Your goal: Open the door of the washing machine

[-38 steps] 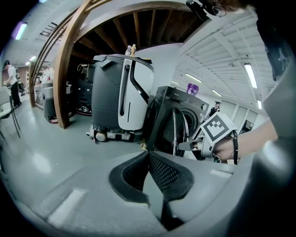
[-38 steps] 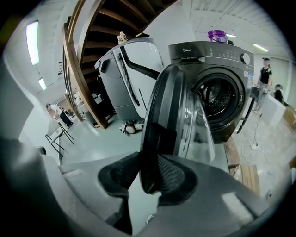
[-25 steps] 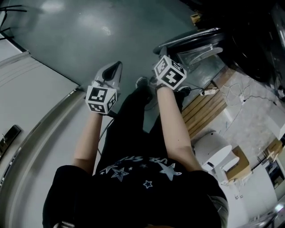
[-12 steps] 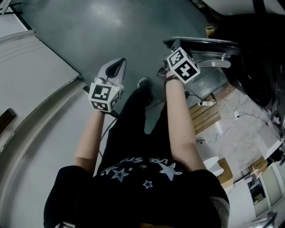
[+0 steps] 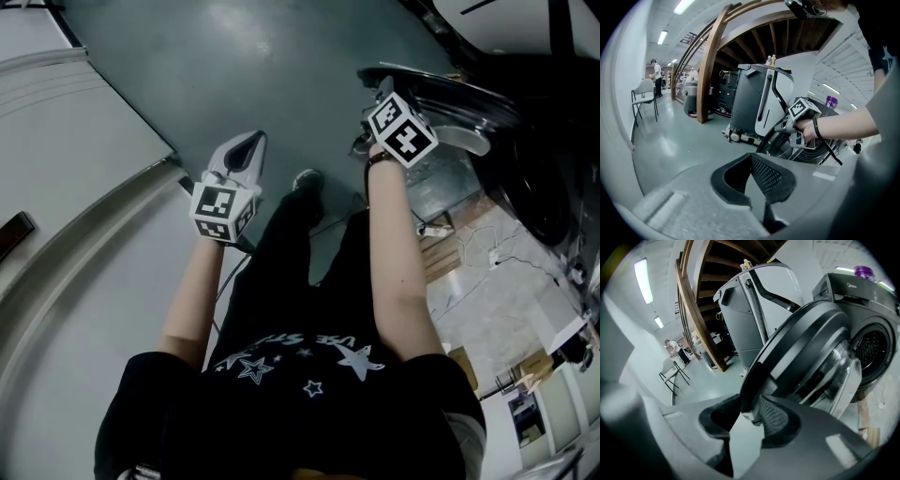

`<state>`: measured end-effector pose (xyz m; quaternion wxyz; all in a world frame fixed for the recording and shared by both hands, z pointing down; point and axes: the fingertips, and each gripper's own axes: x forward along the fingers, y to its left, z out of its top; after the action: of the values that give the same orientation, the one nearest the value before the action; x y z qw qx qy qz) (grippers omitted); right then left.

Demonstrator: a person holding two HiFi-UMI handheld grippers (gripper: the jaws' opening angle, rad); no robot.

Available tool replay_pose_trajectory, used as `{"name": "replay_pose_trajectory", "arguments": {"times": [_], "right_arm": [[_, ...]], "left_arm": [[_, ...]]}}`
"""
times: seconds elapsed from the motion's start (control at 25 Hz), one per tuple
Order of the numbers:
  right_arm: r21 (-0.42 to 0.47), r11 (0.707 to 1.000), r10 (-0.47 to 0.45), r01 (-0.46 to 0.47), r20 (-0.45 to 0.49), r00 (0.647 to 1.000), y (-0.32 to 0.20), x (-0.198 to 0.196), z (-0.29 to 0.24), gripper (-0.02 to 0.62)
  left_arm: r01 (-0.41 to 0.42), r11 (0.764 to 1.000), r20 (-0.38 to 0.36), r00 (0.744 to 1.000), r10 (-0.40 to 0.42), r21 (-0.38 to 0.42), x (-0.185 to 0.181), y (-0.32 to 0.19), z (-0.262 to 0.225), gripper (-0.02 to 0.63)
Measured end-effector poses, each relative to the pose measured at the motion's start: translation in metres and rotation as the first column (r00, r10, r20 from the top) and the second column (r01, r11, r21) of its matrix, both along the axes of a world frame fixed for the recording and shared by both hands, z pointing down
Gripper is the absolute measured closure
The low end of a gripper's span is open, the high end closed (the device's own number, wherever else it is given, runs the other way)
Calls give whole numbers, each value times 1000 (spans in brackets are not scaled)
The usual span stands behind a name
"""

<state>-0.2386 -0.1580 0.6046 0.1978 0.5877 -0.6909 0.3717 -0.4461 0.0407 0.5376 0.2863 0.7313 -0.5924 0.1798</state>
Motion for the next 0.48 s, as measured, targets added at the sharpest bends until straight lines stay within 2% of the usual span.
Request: {"name": "replay_pose_trajectory", "arguments": {"times": [0.12, 0.28, 0.48], "right_arm": [[4, 1000, -6, 6, -2, 1000, 7, 4, -10, 463], [26, 1000, -3, 3, 0, 1000, 27, 19, -41, 463], [39, 998, 38, -38, 23, 999, 59, 70, -91, 500]], "left_arm": [[-17, 1000, -26, 1000, 17, 0, 8, -3, -3, 595], [-108, 994, -46, 993, 108, 2, 27, -9, -13, 595], [-211, 977, -23, 977, 212, 33, 59, -21, -55, 595]]}}
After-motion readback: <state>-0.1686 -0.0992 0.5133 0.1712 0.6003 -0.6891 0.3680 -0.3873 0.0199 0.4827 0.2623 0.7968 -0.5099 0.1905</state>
